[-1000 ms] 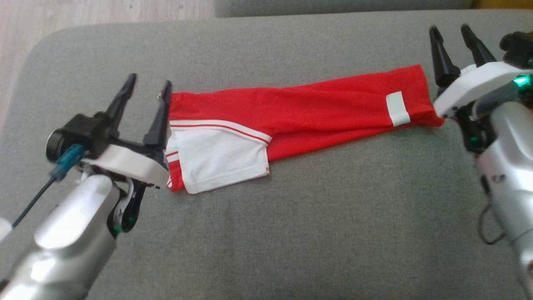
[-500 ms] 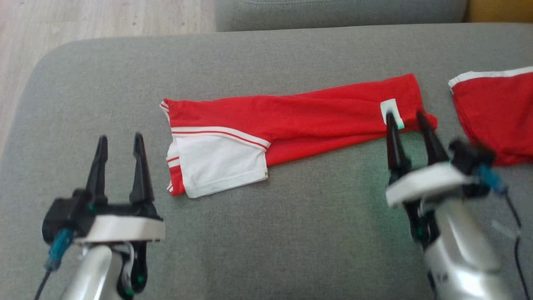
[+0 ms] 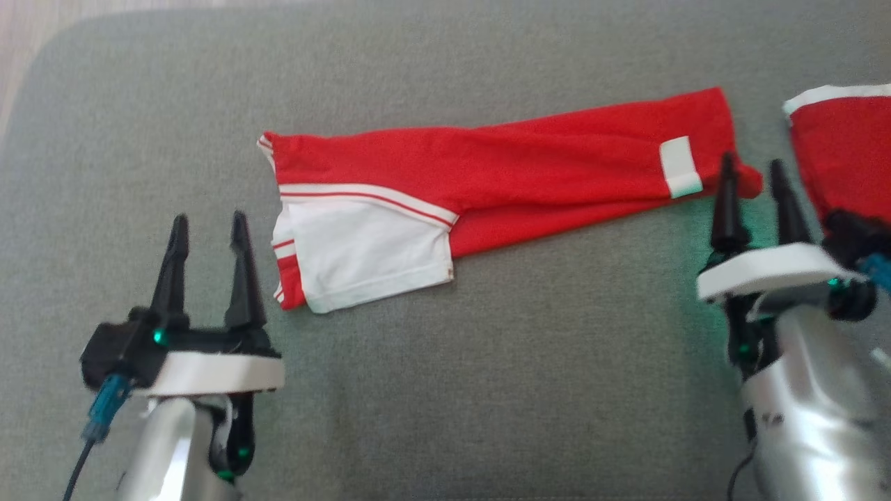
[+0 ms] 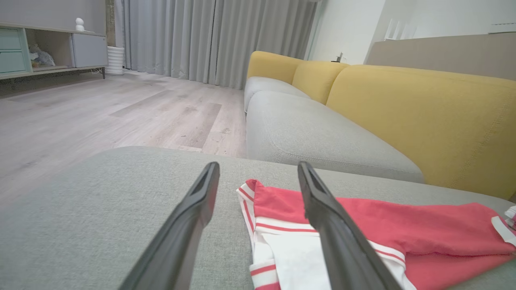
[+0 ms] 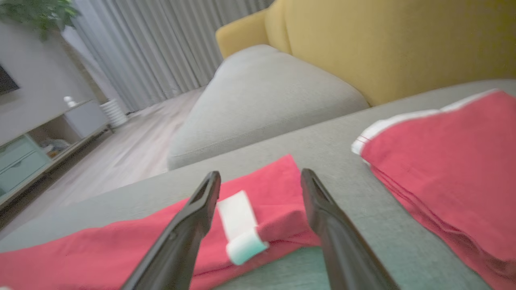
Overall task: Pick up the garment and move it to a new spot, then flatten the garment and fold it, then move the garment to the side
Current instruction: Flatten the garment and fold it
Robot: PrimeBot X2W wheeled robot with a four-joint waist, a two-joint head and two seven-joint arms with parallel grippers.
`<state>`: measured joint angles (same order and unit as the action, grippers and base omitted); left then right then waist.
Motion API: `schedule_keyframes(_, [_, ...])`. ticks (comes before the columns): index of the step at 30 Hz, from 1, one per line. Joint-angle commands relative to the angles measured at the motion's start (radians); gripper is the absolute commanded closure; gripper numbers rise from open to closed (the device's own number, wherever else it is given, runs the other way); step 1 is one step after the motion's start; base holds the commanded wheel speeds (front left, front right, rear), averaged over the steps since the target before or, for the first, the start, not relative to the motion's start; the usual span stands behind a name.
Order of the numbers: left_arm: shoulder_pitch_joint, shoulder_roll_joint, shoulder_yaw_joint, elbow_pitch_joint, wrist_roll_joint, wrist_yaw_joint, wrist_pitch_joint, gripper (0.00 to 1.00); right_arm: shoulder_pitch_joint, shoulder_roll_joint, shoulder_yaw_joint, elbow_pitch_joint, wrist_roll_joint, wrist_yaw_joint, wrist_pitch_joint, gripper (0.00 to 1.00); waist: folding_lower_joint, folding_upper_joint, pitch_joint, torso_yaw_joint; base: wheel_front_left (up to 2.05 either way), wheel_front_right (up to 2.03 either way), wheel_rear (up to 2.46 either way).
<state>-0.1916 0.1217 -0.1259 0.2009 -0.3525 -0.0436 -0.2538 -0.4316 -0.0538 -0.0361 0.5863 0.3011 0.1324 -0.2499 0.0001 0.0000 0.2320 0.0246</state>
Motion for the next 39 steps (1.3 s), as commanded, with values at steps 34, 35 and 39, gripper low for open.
schedule_keyframes(34, [-0.07, -0.067, 0.13, 0.039, 0.075, -0.085, -0.008, 0.0, -0.229, 0.004, -0.401, 0.339, -0.33, -0.002, -0.012, 1.0, -0.0001, 0.0, -0.01, -0.036, 0.0, 0.0, 0.0])
schedule_keyframes(35, [-0.066, -0.067, 0.129, 0.038, 0.076, -0.085, -0.008, 0.0, -0.229, 0.004, -0.415, 0.325, -0.336, -0.002, -0.012, 1.0, -0.0001, 0.0, -0.015, -0.041, 0.0, 0.0, 0.0])
schedule_keyframes(39, [-0.048, -0.068, 0.13, 0.04, 0.079, -0.086, -0.008, 0.0, -0.248, 0.004, -0.46, 0.256, -0.353, -0.002, 0.002, 1.0, -0.0001, 0.0, -0.048, -0.051, 0.0, 0.0, 0.0])
